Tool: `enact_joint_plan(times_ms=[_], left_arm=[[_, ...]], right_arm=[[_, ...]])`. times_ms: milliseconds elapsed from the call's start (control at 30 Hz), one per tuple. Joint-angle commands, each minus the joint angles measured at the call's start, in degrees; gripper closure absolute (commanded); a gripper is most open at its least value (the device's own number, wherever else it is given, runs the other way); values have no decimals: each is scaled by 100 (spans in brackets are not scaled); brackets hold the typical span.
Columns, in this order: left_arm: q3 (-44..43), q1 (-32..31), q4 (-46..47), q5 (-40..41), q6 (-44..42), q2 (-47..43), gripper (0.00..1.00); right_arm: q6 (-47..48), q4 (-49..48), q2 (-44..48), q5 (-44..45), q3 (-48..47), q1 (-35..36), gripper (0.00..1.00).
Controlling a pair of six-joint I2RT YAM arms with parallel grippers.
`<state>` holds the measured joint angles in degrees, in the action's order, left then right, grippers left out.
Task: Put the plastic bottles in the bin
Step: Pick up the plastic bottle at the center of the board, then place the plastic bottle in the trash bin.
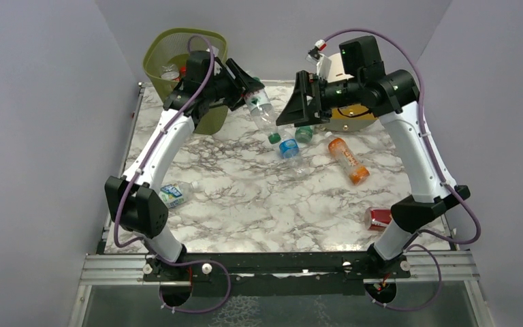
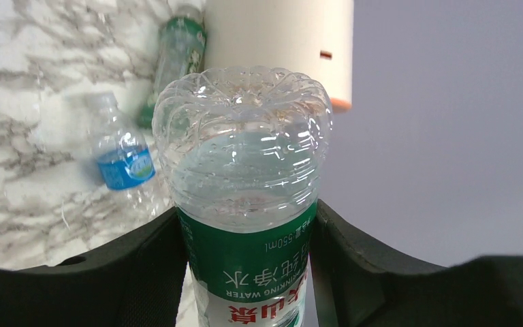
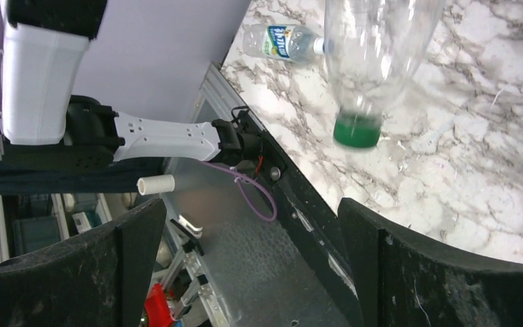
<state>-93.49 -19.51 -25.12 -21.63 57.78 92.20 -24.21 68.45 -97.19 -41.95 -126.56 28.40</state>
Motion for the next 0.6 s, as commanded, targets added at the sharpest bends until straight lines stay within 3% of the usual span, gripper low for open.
enact_joint_plan(times_ms=[0,400,567], left_arm=[[-845,366,48,-406,-162,428,49],[-3872,1294,354,-690,282,2315,49],[-3892,1661,1280,-668,800,2489,49]], right_arm=[[-215,315,168,370,208,-1,1],[-102,191,-20,337,347,-14,0],[22,249,-220,335,198,-17,1]])
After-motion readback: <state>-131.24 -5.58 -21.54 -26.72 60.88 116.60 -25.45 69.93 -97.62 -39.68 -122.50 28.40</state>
